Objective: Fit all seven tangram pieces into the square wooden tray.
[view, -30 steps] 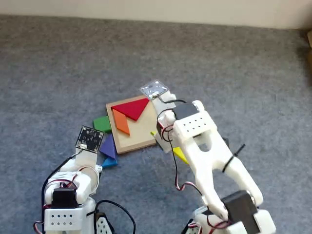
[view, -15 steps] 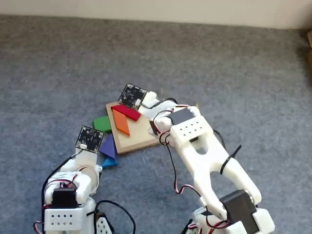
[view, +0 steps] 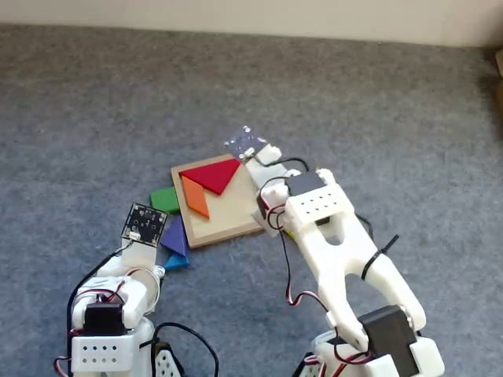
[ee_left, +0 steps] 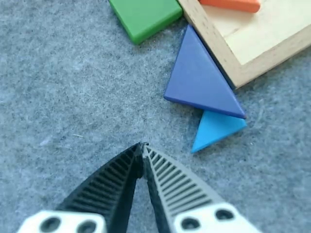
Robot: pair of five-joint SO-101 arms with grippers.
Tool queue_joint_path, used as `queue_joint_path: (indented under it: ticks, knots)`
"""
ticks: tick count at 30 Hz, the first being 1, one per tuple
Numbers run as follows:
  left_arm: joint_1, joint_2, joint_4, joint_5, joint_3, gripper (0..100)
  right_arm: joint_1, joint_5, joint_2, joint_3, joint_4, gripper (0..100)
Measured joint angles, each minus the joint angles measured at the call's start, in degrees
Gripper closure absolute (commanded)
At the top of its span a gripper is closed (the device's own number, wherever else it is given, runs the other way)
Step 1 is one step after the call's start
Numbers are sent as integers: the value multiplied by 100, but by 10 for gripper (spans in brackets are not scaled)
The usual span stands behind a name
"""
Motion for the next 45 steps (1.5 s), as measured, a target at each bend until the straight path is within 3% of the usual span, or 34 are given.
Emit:
queue_joint_path:
  ticks: [12, 18, 27, 45]
  knots:
    - [0, 0, 0, 0, 0, 993, 88, 211, 26, 1064, -1143, 684]
    - [0, 0, 0, 0, 0, 993, 281, 220, 914, 1011, -1248, 686]
    - [0, 0, 0, 0, 0, 993, 360, 237, 1222, 695, -1284, 910]
    - [0, 0, 0, 0, 0, 993, 765, 220, -264, 993, -1354, 967]
